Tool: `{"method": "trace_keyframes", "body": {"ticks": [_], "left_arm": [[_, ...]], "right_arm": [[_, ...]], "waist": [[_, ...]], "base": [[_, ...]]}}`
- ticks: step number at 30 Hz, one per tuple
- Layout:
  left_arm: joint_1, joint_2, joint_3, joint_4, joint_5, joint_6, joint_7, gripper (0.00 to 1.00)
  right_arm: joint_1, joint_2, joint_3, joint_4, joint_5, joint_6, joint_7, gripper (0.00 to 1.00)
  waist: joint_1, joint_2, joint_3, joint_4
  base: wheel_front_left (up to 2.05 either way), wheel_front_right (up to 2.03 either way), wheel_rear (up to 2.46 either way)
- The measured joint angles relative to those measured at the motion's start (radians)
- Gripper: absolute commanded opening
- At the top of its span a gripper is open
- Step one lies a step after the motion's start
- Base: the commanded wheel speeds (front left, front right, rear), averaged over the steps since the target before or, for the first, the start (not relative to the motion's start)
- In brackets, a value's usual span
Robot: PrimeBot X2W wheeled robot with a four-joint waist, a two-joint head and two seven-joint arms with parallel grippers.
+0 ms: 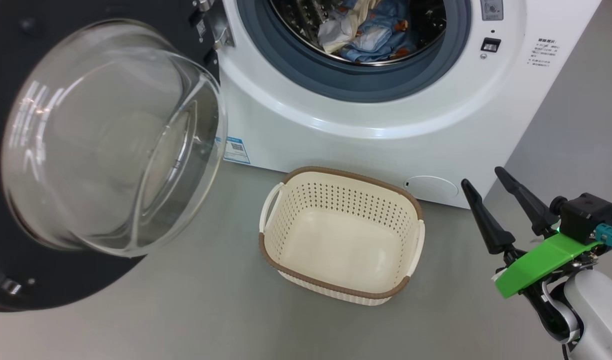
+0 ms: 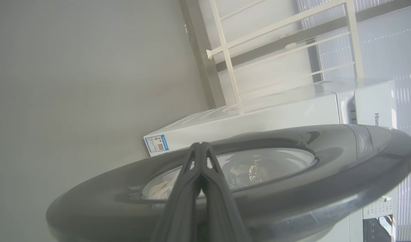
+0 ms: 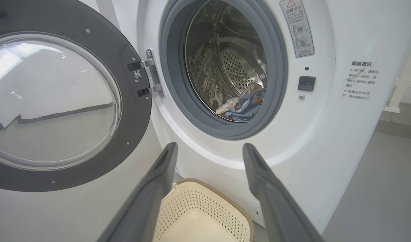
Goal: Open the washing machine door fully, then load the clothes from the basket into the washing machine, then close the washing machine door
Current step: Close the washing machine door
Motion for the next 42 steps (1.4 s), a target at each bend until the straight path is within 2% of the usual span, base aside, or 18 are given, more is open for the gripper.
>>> {"method": "trace_keyframes", "body": {"ticks": [11,19,28,37,42], "left_arm": [[0.118,-0.031,-0.037,-0.192,-0.034,0.038,0.165,0.0],[0.233,-0.073,-0.072,-0.393,-0.077,0.087,0.29,0.0],[0.318,-0.122,-0.107,-0.59,-0.104,0.148,0.361,0.0],[0.34,-0.165,-0.15,-0.72,-0.113,0.195,0.393,0.0],[0.339,-0.197,-0.162,-0.743,-0.145,0.203,0.396,0.0]], "right_arm": [[0.017,0.02,-0.01,0.002,0.0,0.0,0.0,1.0],[0.037,0.058,-0.026,0.004,0.0,0.0,0.0,1.0],[0.06,0.093,-0.037,0.006,0.0,0.0,0.0,1.0],[0.073,0.105,-0.065,0.004,-0.001,0.0,0.0,1.0],[0.073,0.115,-0.071,0.002,-0.001,0.0,0.0,1.0]], "waist": [[0.0001,0.0,-0.033,0.01],[0.0001,0.0,-0.068,0.012],[0.0,0.0,-0.097,0.0],[0.0001,0.0,-0.116,-0.033],[0.0001,0.0,-0.116,-0.062]], "base": [[0.0,0.0,0.0],[0.0,0.0,0.0],[0.0,0.0,0.0],[0.0,0.0,0.0],[0.0,0.0,0.0]]}}
